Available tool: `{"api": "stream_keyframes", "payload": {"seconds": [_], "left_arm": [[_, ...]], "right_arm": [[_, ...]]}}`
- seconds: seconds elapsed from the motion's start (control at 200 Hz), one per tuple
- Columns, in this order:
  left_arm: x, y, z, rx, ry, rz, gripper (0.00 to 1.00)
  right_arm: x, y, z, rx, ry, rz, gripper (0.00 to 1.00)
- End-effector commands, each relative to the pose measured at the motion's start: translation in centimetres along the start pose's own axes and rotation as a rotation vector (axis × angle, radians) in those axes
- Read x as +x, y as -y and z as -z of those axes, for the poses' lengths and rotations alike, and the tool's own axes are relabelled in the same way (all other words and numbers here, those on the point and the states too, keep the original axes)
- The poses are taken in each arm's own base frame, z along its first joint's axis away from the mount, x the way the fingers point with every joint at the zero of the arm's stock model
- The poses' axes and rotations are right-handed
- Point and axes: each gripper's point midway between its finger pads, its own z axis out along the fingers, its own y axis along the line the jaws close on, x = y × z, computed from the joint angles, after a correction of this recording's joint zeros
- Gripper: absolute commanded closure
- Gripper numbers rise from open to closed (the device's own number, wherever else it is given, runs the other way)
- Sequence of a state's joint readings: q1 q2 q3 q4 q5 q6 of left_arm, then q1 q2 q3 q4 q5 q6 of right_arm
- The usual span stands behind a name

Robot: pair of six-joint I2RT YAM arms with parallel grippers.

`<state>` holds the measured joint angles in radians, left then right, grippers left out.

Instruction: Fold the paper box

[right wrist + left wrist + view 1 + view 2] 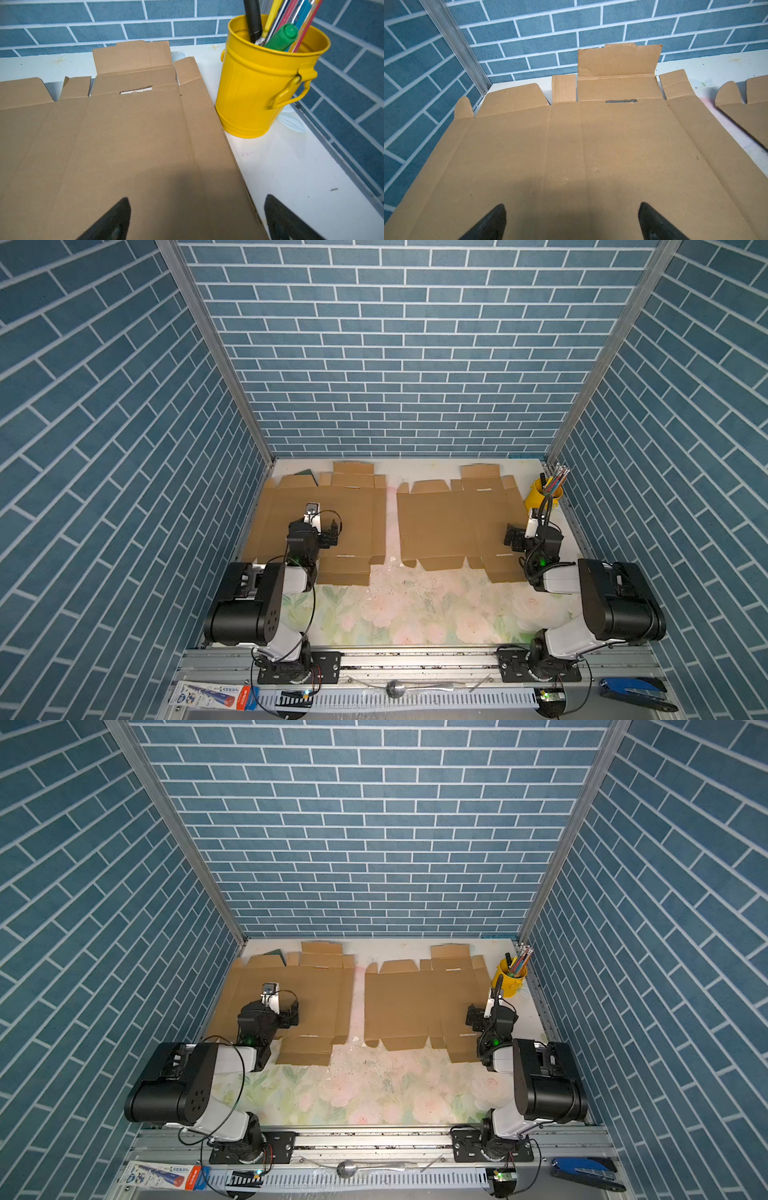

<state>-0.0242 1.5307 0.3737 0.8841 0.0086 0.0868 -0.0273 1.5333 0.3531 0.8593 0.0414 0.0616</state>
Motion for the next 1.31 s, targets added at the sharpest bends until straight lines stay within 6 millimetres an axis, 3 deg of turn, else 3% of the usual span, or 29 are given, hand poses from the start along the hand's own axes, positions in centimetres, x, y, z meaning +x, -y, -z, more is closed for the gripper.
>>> {"api": "stream_keyframes", "payload": {"seconds": [0.0, 1.11, 1.3], "left_arm": [[-0.1, 0.0, -0.1, 0.007, 0.001, 0.001, 0.01], [-0.2, -0.9, 0.0, 0.013, 0.014, 0.05, 0.0], [-3.0, -2.1, 3.0, -0.112, 0.06, 0.036, 0.01]], "right_arm": [[-1.7, 0.2, -0.5, 0.012, 0.037, 0.019, 0.01], [-1.8, 0.9, -0.6, 0.043, 0.036, -0.006, 0.01], [-4.2, 0.8, 1.4, 0.106, 0.038, 0.039, 0.01]]}}
